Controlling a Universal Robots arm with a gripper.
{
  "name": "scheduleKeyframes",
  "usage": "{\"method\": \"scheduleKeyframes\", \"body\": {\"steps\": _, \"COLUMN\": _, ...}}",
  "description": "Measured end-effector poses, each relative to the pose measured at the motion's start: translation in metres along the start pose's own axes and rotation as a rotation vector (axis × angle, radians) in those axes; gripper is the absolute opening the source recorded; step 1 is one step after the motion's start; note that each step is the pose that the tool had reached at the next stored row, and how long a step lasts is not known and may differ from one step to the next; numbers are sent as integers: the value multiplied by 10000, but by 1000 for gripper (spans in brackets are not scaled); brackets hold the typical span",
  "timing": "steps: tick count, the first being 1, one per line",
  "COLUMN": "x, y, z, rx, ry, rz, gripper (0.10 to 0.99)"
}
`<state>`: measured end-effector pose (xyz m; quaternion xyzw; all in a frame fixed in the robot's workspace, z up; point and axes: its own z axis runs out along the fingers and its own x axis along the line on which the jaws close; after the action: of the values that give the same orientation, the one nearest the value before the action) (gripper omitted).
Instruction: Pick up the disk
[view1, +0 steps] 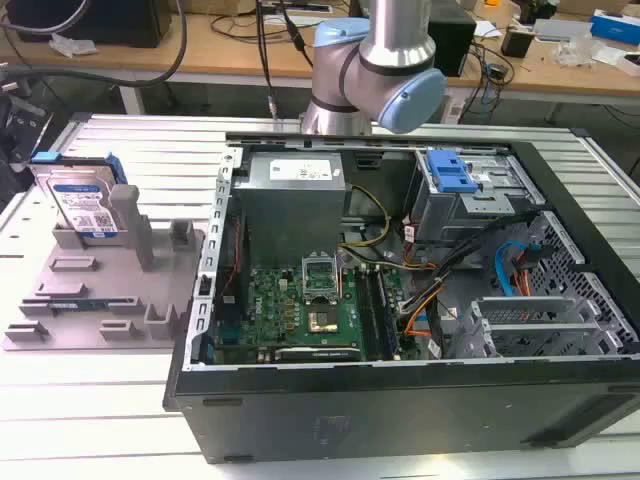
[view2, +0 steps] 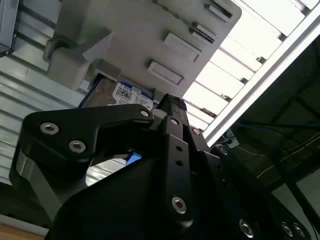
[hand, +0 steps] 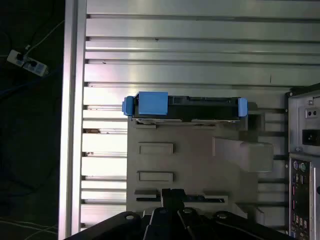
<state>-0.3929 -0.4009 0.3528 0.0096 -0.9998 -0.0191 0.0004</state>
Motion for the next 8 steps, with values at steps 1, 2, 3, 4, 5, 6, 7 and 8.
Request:
{"method": "scheduleKeyframes", "body": {"steps": 1, "x": 0, "y": 0, "z": 0, "rx": 0, "ry": 0, "rz": 0, "gripper": 106}}
{"method": "scheduleKeyframes", "body": {"steps": 2, "x": 0, "y": 0, "z": 0, "rx": 0, "ry": 0, "rz": 0, "gripper": 106}}
{"method": "scheduleKeyframes", "body": {"steps": 3, "x": 0, "y": 0, "z": 0, "rx": 0, "ry": 0, "rz": 1, "gripper": 106}}
{"method": "scheduleKeyframes", "body": {"steps": 4, "x": 0, "y": 0, "z": 0, "rx": 0, "ry": 0, "rz": 1, "gripper": 106}}
{"method": "scheduleKeyframes", "body": {"steps": 5, "x": 0, "y": 0, "z": 0, "rx": 0, "ry": 0, "rz": 0, "gripper": 106}}
{"method": "scheduleKeyframes", "body": {"steps": 6, "x": 0, "y": 0, "z": 0, "rx": 0, "ry": 0, "rz": 0, "gripper": 106}}
{"method": "scheduleKeyframes", "body": {"steps": 7, "x": 0, "y": 0, "z": 0, "rx": 0, "ry": 0, "rz": 1, "gripper": 106}}
{"method": "scheduleKeyframes", "body": {"steps": 8, "x": 0, "y": 0, "z": 0, "rx": 0, "ry": 0, "rz": 0, "gripper": 106}}
